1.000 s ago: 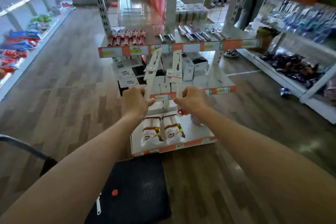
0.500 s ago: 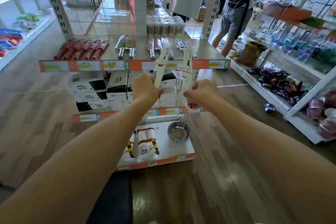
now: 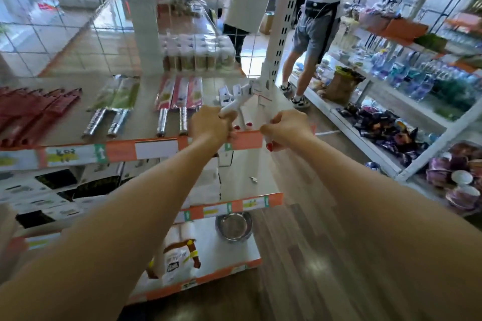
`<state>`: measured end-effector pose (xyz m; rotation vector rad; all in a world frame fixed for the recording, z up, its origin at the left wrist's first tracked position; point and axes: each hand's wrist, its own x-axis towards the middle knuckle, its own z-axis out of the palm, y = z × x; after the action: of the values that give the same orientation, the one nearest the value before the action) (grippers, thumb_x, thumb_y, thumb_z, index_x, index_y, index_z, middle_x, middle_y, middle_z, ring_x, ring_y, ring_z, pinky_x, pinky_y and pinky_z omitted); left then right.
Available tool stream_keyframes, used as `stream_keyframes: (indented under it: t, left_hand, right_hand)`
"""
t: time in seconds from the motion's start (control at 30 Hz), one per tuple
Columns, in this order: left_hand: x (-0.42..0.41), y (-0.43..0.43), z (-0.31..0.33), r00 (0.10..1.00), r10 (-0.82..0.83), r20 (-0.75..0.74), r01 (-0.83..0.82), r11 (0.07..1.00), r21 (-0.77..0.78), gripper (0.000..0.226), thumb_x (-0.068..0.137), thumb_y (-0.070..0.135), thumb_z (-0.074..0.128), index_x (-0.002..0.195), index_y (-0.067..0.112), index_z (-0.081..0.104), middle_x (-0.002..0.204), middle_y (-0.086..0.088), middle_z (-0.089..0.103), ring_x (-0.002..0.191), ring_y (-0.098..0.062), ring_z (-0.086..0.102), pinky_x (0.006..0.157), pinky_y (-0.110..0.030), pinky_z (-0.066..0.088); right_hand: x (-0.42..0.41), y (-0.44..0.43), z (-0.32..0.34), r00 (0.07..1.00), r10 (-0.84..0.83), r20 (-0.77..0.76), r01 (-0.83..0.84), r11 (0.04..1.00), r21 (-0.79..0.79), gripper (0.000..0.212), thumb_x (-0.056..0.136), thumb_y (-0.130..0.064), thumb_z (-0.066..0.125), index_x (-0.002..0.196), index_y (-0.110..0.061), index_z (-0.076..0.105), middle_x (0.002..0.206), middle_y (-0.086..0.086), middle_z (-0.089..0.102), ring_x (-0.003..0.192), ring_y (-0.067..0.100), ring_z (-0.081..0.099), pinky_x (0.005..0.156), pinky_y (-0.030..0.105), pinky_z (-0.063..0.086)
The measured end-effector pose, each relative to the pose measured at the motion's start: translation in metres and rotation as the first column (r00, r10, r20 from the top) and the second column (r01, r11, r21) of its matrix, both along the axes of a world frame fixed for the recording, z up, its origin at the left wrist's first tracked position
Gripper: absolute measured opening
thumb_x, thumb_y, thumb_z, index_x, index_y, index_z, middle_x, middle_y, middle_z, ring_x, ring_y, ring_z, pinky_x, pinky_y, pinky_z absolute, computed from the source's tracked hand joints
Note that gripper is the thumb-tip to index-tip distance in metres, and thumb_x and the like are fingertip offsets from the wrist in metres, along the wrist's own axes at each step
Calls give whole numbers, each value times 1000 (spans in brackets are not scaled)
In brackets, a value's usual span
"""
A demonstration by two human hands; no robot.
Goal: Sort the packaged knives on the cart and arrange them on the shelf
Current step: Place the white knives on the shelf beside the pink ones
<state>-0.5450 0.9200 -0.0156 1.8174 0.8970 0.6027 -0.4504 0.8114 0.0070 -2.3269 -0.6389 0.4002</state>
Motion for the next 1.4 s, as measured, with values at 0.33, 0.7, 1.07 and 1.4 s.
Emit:
stream_keyframes:
  t: [0.33,0.7,1.07,1.4]
  left_hand:
    - [81,6,-7,985,160,70,-139,961,-238,23,96,25,50,94,4,59,59,-9,59,30,-8,57,35,-21,49]
    - [140,-22,-16,972,140,-191,-182,957,-224,31,102,23,28,90,2,47,67,-14,60,47,-20,63,49,-28,55]
    - [141,-16,-13,767,127,-629,59,962,266,40,96,29,45,126,3,47,127,-15,53,113,-31,54,79,-33,41]
    - [142,-21,-17,797,84,-598,205,894,398,36,88,28,60,117,6,59,117,-17,59,108,-30,55,85,-35,46]
  right_hand:
    - [90,36,-3,995,19,-95,-12,998,66,15,76,-16,71,70,-13,57,94,16,68,85,31,70,77,44,59]
    - [142,43,-24,969,222,-106,-232,967,-105,17,82,-18,69,89,-4,64,89,13,70,75,22,71,72,32,60]
    - [155,44,-37,936,351,-42,-353,925,-140,19,79,-23,68,86,-6,64,94,14,70,90,26,69,85,38,57]
    - [156,43,-35,928,372,-4,-367,912,-182,19,75,-20,70,65,-11,58,80,9,67,79,21,67,79,31,55]
